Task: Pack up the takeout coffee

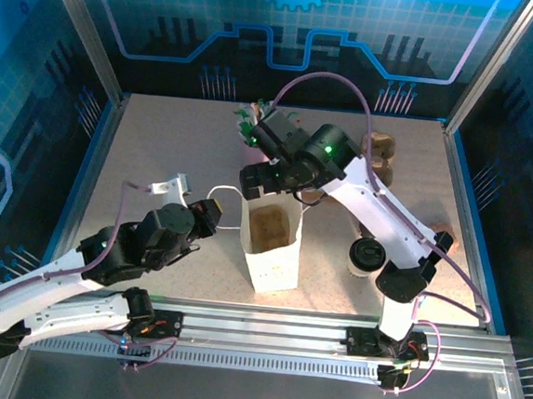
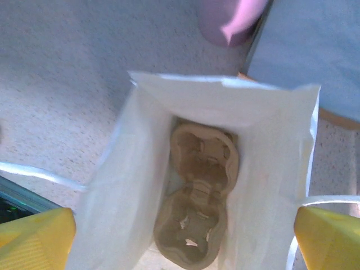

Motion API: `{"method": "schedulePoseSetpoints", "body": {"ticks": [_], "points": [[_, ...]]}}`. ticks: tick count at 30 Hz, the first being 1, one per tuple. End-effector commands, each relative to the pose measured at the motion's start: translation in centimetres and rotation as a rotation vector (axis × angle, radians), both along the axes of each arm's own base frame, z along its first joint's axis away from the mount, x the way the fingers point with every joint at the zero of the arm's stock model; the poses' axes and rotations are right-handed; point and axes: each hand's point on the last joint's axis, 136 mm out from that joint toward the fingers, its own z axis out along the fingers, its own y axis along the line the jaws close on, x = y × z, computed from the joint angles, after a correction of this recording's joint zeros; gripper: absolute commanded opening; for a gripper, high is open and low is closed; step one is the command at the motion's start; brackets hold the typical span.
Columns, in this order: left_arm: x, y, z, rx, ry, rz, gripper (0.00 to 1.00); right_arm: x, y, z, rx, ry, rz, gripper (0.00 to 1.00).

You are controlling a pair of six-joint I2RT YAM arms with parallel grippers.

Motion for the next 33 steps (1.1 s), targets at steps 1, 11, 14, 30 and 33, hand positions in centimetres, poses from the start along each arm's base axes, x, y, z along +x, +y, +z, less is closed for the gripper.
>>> {"method": "schedulePoseSetpoints", "body": {"ticks": [1, 11, 14, 30, 33], "points": [[-0.2, 0.3, 1.0, 0.016, -0.016, -0.009, 0.19, -0.6, -1.2, 1.3, -0.033, 0.003, 0.018, 1.00], [-0.4, 1.5, 3.4, 0.070, -0.081, -0.006, 0.76, -4.5, -5.4, 3.1, -0.049, -0.038, 0.008, 1.00], [-0.2, 2.2, 4.9, 0.133, -0.139, -0.007, 0.87, -5.9, -6.6, 3.1, -0.022, -0.048, 0.003, 1.00], [4.3, -3.5, 9.8, 0.494, -0.418, -0.458, 0.99, -8.5, -10.2, 0.6, 0.054, -0.069, -0.004, 1.00], [6.6, -4.3, 8.5, 0.438, -0.320, -0.563, 0.99, -8.7, -10.3, -0.2, 0.064, -0.052, -0.012, 1.00]]}}
